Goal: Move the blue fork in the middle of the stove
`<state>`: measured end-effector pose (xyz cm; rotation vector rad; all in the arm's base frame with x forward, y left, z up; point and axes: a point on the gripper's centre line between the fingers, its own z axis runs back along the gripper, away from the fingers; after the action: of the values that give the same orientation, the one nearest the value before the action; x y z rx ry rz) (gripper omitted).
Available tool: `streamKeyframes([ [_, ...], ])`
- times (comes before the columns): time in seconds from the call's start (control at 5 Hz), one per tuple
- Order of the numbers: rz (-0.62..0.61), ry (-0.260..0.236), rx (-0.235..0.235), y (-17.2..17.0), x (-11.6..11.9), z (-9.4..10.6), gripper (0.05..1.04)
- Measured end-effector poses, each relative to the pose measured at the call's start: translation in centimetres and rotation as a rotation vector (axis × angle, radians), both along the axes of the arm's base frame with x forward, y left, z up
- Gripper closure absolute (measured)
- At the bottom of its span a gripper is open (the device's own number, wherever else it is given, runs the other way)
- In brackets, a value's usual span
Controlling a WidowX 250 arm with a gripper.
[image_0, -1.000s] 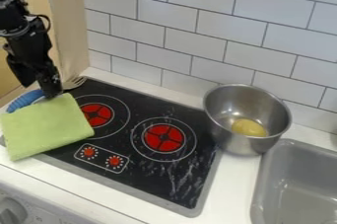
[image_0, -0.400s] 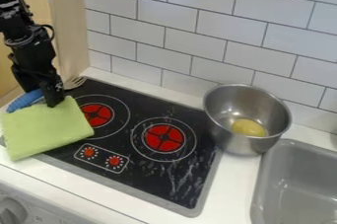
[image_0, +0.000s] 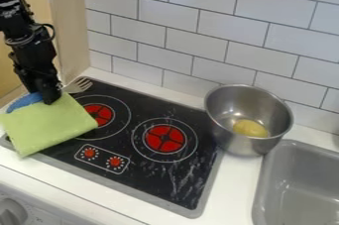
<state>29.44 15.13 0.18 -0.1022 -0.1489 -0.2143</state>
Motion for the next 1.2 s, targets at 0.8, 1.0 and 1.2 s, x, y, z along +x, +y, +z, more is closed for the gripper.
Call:
streamKeyframes([
  [0.8, -0.015, -0.016, -0.006, -0.2, 0.2, 0.6, 0.738],
  [1.0, -0.025, -0.090, 0.026, -0.4, 1.0, 3.5, 0.738],
  [1.2, -0.066, -0.136, 0.022, -1.7, 1.6, 5.6, 0.738],
])
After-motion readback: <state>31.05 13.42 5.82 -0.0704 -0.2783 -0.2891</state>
